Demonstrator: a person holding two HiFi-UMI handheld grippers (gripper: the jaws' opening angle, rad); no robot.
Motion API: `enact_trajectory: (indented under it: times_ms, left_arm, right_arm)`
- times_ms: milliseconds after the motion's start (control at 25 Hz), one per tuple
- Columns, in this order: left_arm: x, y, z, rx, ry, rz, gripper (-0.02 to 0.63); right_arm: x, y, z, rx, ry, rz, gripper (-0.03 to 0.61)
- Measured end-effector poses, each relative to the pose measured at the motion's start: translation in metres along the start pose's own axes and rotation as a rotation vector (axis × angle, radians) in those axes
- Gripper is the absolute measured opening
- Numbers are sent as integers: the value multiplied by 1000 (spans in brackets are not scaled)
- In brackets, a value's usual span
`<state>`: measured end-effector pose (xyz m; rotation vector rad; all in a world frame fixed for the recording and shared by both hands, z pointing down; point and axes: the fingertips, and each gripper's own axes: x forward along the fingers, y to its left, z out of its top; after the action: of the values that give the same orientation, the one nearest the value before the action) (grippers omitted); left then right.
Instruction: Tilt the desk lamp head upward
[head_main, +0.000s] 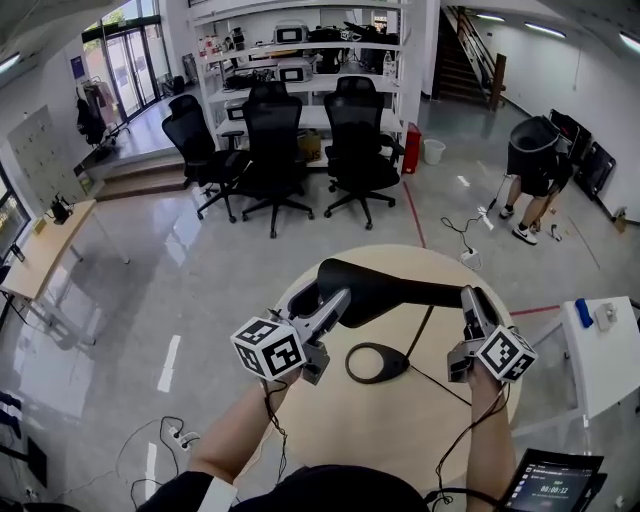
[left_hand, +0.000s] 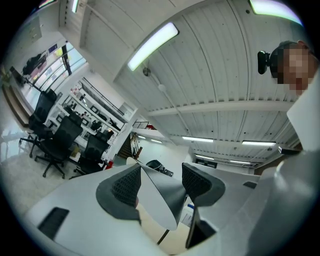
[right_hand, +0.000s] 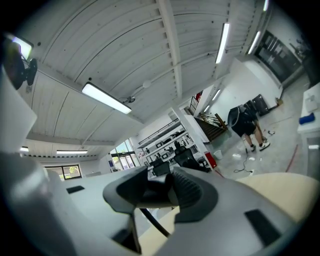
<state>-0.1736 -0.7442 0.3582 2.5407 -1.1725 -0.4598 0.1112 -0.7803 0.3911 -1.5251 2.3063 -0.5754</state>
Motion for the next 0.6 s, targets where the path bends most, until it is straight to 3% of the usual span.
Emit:
enact_trajectory:
  times_ms: [600]
  left_arm:
    - [5,-10,17,37,-6,8,265]
  right_arm:
    - [-3,-3,-4,88,-30,13,163]
